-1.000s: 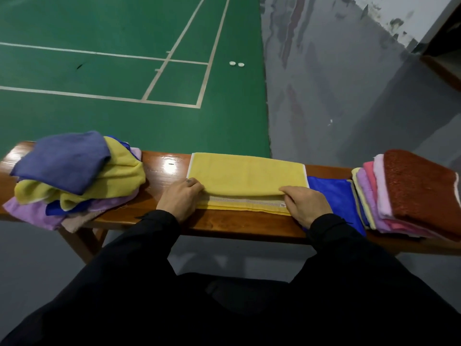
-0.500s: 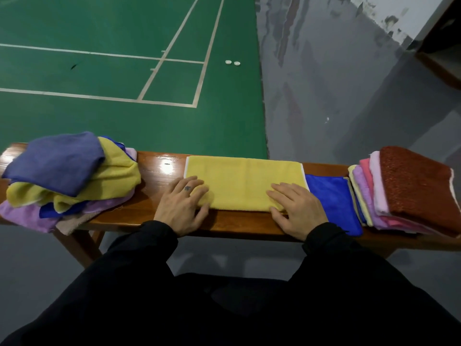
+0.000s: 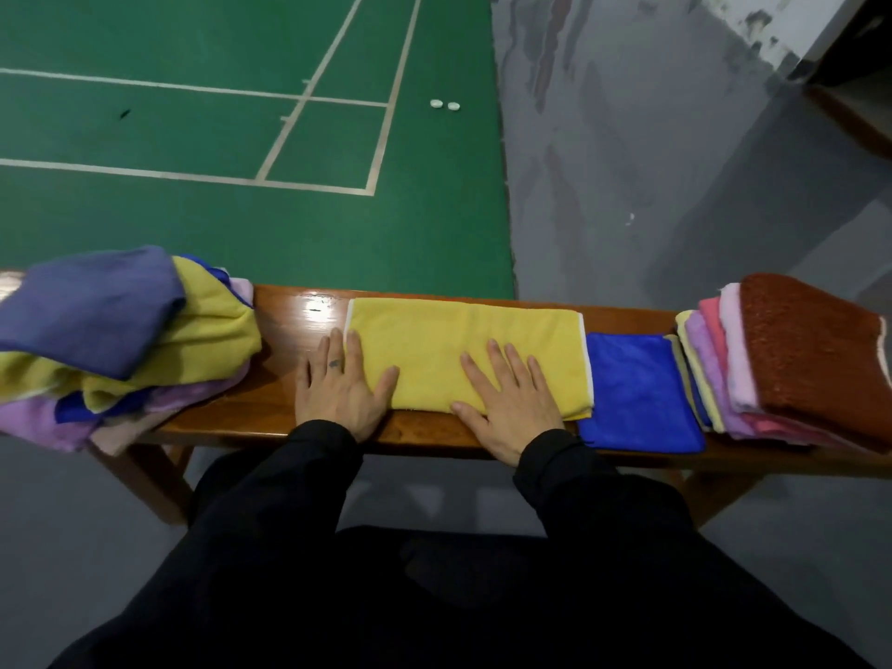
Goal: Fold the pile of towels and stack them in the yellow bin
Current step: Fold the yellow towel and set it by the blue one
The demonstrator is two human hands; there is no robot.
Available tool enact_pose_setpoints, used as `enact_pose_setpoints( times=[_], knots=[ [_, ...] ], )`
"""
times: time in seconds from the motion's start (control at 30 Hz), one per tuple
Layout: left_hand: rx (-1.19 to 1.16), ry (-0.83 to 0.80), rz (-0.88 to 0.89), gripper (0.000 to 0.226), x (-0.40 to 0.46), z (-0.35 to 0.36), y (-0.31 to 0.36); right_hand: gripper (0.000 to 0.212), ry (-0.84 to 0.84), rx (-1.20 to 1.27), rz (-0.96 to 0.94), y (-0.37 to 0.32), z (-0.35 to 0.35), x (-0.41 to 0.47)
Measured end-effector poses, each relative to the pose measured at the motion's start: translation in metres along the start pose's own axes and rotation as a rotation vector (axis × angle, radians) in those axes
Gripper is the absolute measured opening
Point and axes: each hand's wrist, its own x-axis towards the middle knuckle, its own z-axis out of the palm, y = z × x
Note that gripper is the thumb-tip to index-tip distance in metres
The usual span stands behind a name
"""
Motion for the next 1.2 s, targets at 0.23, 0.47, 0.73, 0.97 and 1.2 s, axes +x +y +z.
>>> enact_pose_setpoints(
  times=[0.23, 0.47, 0.73, 0.97, 1.2],
  knots=[
    [-0.299, -0.016, -0.321, 0.054, 0.011, -0.036, 0.018, 0.075, -0.001, 0.118, 0.03, 0.001, -0.013, 0.001],
    [-0.672, -0.04, -0.331, 0.034, 0.015, -0.051, -0.013, 0.071, 0.06, -0.016, 0.135, 0.027, -0.014, -0.01],
    [-1.307, 0.047, -0.487, 0.04, -0.001, -0.07, -0.035, 0.072, 0.004, 0.122, 0.039, 0.01, -0.003, -0.004],
    [-1.179, 0.011, -0.034, 0.065, -0.002, -0.106, 0.075, 0.069, 0.545, 0.866, 0.291, 0.025, -0.009, -0.037],
    [-0.734, -0.108, 0.128, 0.047, -0.013, -0.054, 0.18, 0.051, 0.719, 0.955, 0.284, 0.032, -0.018, -0.058]
  ],
)
